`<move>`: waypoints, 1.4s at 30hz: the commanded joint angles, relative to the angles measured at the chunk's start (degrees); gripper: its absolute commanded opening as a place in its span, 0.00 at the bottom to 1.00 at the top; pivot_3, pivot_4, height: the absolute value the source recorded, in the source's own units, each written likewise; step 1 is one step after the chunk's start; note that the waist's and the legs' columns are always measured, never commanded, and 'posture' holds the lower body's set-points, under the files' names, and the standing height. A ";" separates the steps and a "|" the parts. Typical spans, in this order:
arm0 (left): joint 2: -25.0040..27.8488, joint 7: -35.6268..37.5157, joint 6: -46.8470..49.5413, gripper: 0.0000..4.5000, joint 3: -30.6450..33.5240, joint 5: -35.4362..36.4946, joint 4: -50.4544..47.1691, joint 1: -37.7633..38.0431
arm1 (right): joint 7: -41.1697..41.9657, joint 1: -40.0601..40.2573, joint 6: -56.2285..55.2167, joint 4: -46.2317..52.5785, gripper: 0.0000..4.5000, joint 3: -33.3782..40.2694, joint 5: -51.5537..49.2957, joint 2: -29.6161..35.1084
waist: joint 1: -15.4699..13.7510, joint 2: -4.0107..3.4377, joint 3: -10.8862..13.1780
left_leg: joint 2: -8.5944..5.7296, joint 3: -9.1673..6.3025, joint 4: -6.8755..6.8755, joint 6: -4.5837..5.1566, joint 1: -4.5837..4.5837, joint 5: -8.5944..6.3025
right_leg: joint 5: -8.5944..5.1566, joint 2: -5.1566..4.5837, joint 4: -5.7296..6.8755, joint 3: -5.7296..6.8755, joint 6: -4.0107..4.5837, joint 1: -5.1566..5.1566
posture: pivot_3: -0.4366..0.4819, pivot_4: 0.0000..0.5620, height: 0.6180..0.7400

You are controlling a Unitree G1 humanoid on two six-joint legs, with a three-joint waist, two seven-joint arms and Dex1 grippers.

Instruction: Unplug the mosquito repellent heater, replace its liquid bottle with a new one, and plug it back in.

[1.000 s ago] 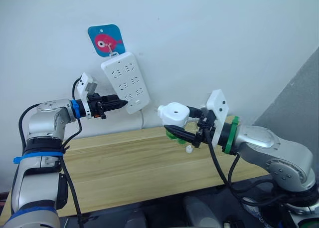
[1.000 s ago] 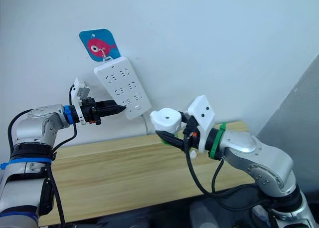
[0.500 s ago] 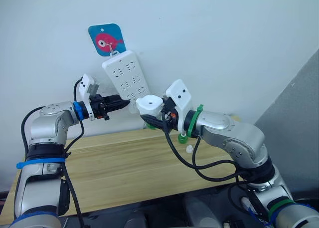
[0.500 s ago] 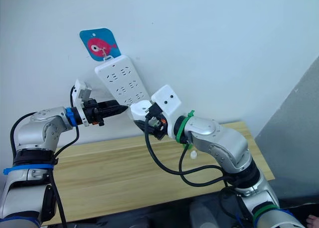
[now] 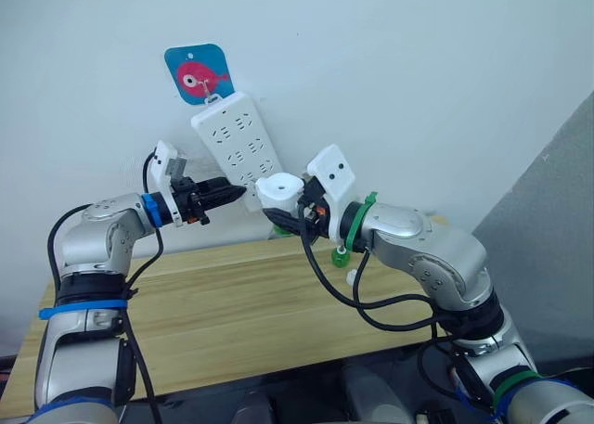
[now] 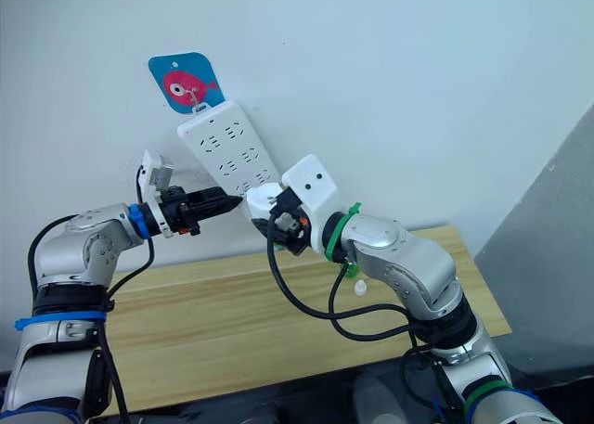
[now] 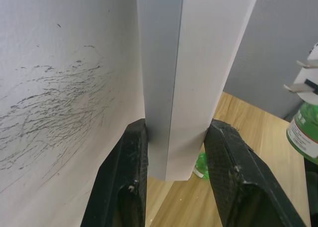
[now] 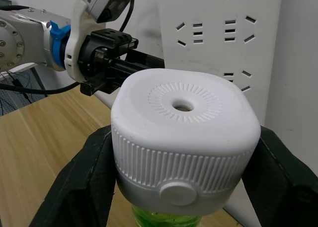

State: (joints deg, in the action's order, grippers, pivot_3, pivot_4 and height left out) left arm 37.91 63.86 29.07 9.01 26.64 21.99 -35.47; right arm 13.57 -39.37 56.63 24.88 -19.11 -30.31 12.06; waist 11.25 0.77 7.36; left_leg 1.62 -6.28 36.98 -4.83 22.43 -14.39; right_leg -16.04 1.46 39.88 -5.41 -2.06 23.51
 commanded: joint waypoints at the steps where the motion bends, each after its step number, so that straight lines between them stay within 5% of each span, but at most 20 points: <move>1: -0.27 -0.96 0.34 0.28 2.18 2.03 -2.32 -1.58 | 0.37 -0.97 -0.40 2.06 0.69 1.93 0.52 -1.04 | 0.02 0.00 0.00 | 0.00 0.00 0.00 0.00 0.00 0.00 | 0.00 0.00 0.00 0.00 0.00 0.00 | 0.26 0.16 0.90; 19: 0.45 -0.61 -4.86 0.28 1.09 -1.08 -1.23 -1.91 | -2.07 -2.04 0.45 -0.62 0.69 3.15 4.42 -3.27 | 0.08 0.00 0.00 | 0.00 0.01 0.00 0.00 0.00 0.00 | 0.02 0.00 0.01 -0.01 0.04 0.01 | 0.26 0.15 0.90; 42: 1.94 -0.46 0.15 0.28 0.67 -0.51 -6.67 0.90 | -3.47 -5.59 -0.39 -8.76 0.69 3.09 11.58 -9.84 | 0.27 0.00 0.00 | -0.02 -0.01 -0.03 0.00 0.01 0.00 | 0.08 -0.04 0.01 0.03 0.14 0.02 | 0.26 0.16 0.90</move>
State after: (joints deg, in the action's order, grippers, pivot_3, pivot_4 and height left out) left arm 39.20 63.08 29.30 9.23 24.98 18.25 -34.29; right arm 9.97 -43.56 57.95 14.94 -16.85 -19.15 3.01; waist 11.52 0.78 7.35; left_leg 1.59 -6.29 36.95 -4.83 22.45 -14.39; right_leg -15.95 1.40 39.89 -5.38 -1.92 23.54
